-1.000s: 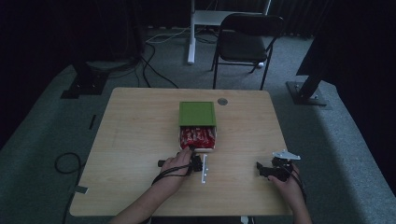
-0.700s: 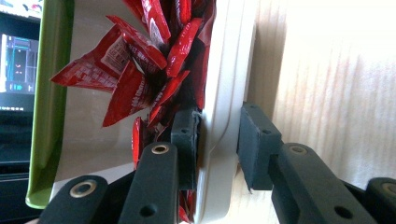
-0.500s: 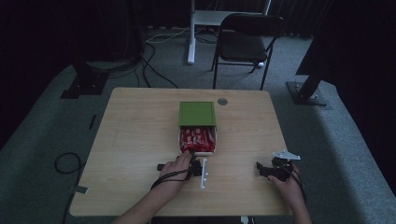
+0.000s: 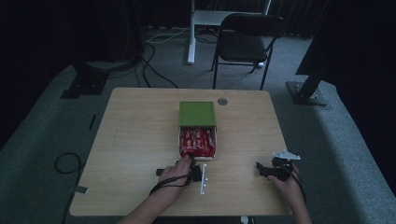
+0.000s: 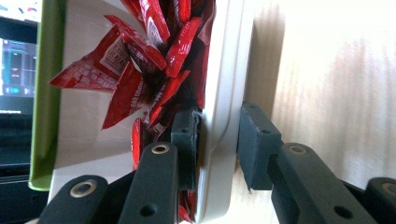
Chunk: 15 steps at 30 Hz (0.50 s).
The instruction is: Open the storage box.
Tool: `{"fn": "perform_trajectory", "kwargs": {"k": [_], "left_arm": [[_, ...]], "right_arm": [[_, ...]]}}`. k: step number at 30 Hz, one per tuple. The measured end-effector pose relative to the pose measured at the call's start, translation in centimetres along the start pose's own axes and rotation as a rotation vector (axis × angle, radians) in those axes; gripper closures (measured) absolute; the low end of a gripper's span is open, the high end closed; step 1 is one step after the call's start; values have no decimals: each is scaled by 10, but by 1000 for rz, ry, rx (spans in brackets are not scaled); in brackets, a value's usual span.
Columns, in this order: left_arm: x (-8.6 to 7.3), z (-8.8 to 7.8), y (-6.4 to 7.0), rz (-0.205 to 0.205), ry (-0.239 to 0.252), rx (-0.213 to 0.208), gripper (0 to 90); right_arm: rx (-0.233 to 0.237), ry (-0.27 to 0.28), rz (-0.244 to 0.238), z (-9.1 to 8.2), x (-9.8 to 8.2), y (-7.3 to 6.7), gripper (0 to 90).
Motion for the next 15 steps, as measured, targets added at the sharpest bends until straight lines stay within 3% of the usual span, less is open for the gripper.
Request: {"fn": "perform_trajectory", "kwargs": {"k": [15], "left_arm": [[2, -8, 10, -8, 3, -25, 710]], "right_arm": [[0, 0, 0, 0, 0, 0, 120]]}}
Point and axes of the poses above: each handheld gripper's, and its own axes: z roughly forward along the jaws, x roughly out of its top, y roughly to its right, the point moved 8 cm from there along z, roughly forward along the jaws, and after that the axes turned 4 degrees about -x, right-handed, at the moved point
